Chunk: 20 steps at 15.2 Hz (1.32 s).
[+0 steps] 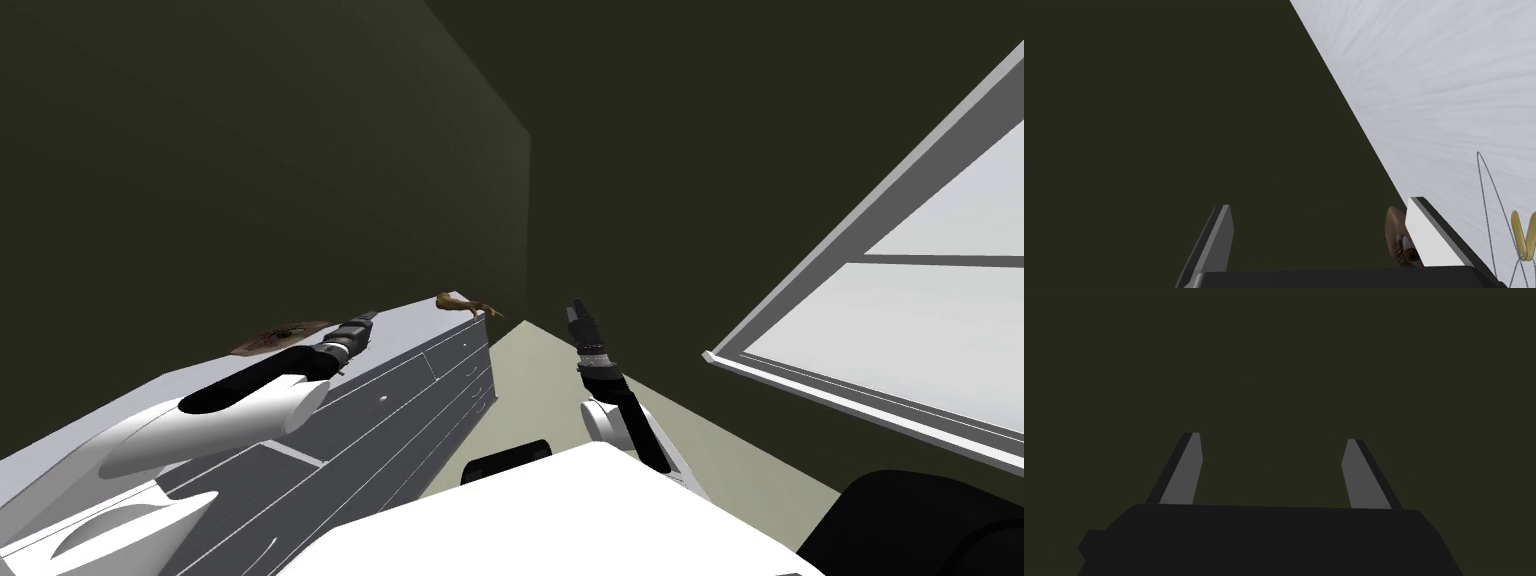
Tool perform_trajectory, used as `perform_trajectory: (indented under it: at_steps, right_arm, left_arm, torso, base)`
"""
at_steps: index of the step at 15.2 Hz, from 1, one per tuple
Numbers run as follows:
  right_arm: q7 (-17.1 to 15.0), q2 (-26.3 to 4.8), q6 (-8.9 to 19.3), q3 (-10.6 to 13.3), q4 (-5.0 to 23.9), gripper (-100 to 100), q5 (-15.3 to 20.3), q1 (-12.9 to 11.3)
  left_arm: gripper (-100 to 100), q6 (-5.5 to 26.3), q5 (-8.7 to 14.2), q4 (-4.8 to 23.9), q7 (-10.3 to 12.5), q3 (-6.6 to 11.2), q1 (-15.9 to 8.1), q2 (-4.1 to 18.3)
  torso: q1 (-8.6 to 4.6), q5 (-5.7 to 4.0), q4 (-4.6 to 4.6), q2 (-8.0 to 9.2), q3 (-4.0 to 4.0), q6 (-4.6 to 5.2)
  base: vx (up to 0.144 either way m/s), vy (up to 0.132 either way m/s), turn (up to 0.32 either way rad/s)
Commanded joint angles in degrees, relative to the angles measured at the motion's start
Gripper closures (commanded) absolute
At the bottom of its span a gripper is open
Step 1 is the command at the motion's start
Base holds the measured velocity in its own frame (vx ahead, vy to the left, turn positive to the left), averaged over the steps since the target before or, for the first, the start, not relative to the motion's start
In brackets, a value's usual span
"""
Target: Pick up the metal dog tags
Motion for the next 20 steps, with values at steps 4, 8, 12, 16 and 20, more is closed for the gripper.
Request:
perform_trajectory:
  at_steps: [4,8,12,16,20]
  right_arm:
    - [0.0,0.0,0.0,0.0,0.0,0,0.0,0.0]
    - [0.0,0.0,0.0,0.0,0.0,0,0.0,0.0]
    - [0.0,0.0,0.0,0.0,0.0,0,0.0,0.0]
    - [0.0,0.0,0.0,0.0,0.0,0,0.0,0.0]
    - [0.0,0.0,0.0,0.0,0.0,0,0.0,0.0]
  left_arm:
    - [-100,6.5,0.0,0.7,0.0,2.09,-1.3,1.3]
    - [-100,10.5,0.1,1.2,-0.1,3.34,-2.2,2.2]
    - [-100,15.3,0.2,1.8,-0.1,4.57,-2.9,2.9]
    - [-100,19.7,0.2,2.3,-0.2,5.76,-3.6,3.6]
    - [-100,24.3,0.2,2.9,-0.2,6.92,-4.2,4.2]
  torso:
    - [0.01,0.0,-0.01,-0.02,-0.01,-0.01]
    - [0.02,0.01,-0.01,-0.01,-0.01,-0.01]
    - [0.01,0.0,-0.02,-0.08,-0.05,-0.01]
    - [0.01,0.0,-0.01,-0.04,-0.03,-0.01]
    - [-0.02,0.0,-0.03,-0.12,-0.07,-0.01]
  base:
    - [0.035,-0.031,-0.013]
    - [0.034,-0.028,-0.007]
    - [0.049,-0.03,-0.005]
    - [0.038,-0.028,0.002]
    - [0.05,-0.031,0.009]
